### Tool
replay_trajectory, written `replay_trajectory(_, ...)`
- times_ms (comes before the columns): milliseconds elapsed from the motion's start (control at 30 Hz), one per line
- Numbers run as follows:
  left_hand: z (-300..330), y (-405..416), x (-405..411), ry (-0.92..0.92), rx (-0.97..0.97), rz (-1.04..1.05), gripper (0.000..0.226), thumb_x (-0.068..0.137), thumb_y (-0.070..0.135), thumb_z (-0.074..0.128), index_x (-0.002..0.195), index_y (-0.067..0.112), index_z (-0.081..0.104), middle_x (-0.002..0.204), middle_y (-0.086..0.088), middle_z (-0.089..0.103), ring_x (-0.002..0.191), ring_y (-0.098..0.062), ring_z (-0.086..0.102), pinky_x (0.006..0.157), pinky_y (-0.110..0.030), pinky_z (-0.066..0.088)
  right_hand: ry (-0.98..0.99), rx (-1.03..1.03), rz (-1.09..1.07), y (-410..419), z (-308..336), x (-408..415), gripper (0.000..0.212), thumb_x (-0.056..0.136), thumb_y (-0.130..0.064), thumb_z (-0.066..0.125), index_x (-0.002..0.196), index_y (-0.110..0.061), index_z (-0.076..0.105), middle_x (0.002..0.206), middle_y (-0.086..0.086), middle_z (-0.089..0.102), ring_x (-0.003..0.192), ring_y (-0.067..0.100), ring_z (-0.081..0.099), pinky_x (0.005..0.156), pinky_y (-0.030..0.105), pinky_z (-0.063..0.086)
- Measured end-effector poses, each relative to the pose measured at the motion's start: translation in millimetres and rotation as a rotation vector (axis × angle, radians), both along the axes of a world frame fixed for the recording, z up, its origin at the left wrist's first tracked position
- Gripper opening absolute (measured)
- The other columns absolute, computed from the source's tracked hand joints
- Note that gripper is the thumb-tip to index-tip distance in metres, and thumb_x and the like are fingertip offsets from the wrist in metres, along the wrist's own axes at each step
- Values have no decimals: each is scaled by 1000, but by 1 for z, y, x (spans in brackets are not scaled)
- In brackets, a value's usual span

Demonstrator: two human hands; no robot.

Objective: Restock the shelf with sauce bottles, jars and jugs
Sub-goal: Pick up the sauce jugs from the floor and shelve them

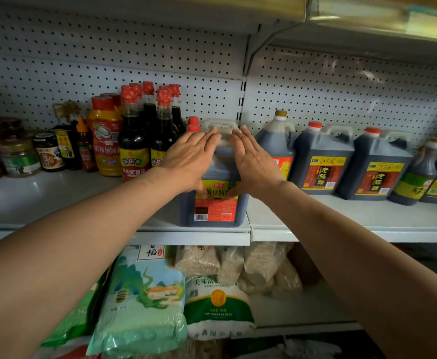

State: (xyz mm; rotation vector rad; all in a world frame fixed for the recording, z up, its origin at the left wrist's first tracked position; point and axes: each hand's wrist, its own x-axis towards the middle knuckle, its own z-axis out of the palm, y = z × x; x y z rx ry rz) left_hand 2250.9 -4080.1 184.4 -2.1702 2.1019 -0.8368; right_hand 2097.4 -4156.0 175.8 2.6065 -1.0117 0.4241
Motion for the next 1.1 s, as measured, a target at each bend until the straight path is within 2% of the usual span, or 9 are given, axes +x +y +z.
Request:
replay_trajectory(267, 1, -4, 3, -28, -46, -27, 144, 45, 67, 85, 151, 4, 11, 161, -10, 19, 143, -23, 27, 118, -33, 16, -61, 27, 27, -8, 0, 1, 146, 50, -58, 92, 156, 1, 11, 164, 13, 19, 156, 26, 0, 125, 30, 5)
replay_trajectory(567, 1, -16, 11, -43, -42, -22, 142, 50, 64, 85, 152, 2, 8, 161, -12, 17, 144, -24, 26, 118, -32, 15, -93, 46, 42, -20, 2, 8, 144, 44, -55, 95, 155, -4, 19, 159, 11, 26, 154, 26, 13, 125, 32, 15)
replay_trajectory(867, -2, -42, 20, -60, -73, -18, 133, 53, 58, 86, 149, 2, 13, 154, -10, 29, 136, -24, 34, 114, -32, 21, -89, 32, 8, -43, 1, 20, 145, 44, -55, 96, 156, -8, 16, 157, 8, 29, 151, 25, 21, 124, 33, 21)
replay_trajectory(1100, -4, -63, 34, -53, -80, -23, 132, 55, 55, 87, 150, 2, 12, 154, -10, 29, 138, -24, 33, 116, -32, 20, -86, 26, -9, -64, -1, 33, 146, 43, -56, 95, 156, -8, 16, 151, 6, 35, 145, 24, 29, 121, 34, 27)
